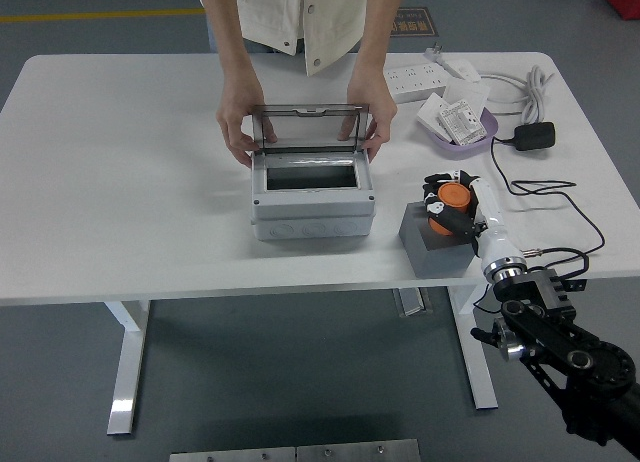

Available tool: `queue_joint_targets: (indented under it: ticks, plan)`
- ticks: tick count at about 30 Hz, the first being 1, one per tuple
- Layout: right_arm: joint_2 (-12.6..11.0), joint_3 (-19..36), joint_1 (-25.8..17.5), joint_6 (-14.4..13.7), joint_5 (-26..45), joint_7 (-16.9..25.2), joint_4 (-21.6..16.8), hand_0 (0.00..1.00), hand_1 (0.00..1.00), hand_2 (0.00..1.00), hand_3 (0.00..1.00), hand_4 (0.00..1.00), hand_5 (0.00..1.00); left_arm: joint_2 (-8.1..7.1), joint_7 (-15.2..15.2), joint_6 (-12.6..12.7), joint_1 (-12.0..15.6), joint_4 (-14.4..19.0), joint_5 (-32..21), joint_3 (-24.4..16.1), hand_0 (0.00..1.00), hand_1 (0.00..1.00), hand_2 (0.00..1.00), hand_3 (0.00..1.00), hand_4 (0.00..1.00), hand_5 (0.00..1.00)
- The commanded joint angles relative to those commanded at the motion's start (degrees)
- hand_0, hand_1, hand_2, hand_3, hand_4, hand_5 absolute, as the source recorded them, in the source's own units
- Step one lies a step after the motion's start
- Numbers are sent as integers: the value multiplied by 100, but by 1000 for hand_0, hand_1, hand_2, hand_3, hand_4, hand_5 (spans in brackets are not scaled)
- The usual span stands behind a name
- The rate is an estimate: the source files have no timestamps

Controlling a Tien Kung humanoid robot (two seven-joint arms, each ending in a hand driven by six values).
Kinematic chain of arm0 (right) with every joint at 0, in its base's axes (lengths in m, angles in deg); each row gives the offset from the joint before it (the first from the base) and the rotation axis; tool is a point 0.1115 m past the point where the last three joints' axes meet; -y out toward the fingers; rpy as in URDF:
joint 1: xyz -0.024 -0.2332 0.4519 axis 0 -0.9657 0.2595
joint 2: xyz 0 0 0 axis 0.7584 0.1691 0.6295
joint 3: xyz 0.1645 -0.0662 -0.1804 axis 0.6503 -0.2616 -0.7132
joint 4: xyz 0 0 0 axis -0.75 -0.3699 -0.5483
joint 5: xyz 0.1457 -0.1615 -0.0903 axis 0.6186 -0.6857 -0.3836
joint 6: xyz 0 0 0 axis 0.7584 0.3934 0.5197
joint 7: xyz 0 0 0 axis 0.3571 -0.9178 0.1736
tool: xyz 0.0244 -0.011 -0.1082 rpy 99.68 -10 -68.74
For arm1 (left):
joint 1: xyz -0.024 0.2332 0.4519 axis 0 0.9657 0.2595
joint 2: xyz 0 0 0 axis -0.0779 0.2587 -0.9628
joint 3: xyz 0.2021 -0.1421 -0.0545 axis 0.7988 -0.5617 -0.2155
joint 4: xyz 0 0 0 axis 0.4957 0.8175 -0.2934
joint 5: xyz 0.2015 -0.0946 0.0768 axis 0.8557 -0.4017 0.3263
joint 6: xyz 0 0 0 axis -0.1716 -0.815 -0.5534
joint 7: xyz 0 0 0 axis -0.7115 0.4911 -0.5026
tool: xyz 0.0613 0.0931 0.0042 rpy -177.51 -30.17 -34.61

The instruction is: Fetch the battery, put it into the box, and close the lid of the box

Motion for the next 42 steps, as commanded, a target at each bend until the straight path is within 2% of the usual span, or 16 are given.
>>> queue_joint_targets:
  ticks: [3, 4, 9, 10, 15, 16, 34, 42]
  plan:
    - [-1, -21, 5, 8, 15, 11, 10, 484, 576, 481, 348, 403, 2, -2, 13, 11, 4, 0, 2, 1, 588, 773, 726, 765, 846, 281]
    - [-2, -28, 8, 10, 16, 12, 13, 343, 355, 332, 275, 22, 2, -3, 15, 12, 6, 0, 5, 0, 590, 774, 728, 765, 845, 277]
    - [-4, -49, 22, 2, 18, 18, 14, 343, 355, 332, 275, 22, 2, -3, 19, 20, 14, 0, 36, -15, 590, 774, 728, 765, 845, 277]
    - [-6, -51, 26, -1, 16, 17, 13, 221, 201, 288, 256, 2, 2, -4, 21, 21, 15, 0, 37, -13, 591, 775, 732, 765, 845, 277]
    - [-19, -53, 51, -19, 0, 3, -20, 221, 201, 288, 256, 2, 2, -7, 32, 25, 16, 0, 31, 3, 591, 775, 732, 765, 845, 277]
    - [-24, -51, 59, -27, -6, 0, -34, 177, 133, 282, 258, 2, 2, -6, 36, 27, 16, 0, 35, 3, 593, 775, 737, 764, 857, 287]
    - [-180, -10, 305, -99, -64, -48, -206, 193, 122, 285, 246, 2, 2, -9, 91, 58, -3, 0, 21, 9, 604, 776, 742, 763, 870, 303]
    - [-318, -154, 572, -257, -423, -212, -330, 200, 122, 287, 241, 2, 2, -16, 114, 73, -15, 0, 34, -8, 606, 777, 744, 763, 870, 306]
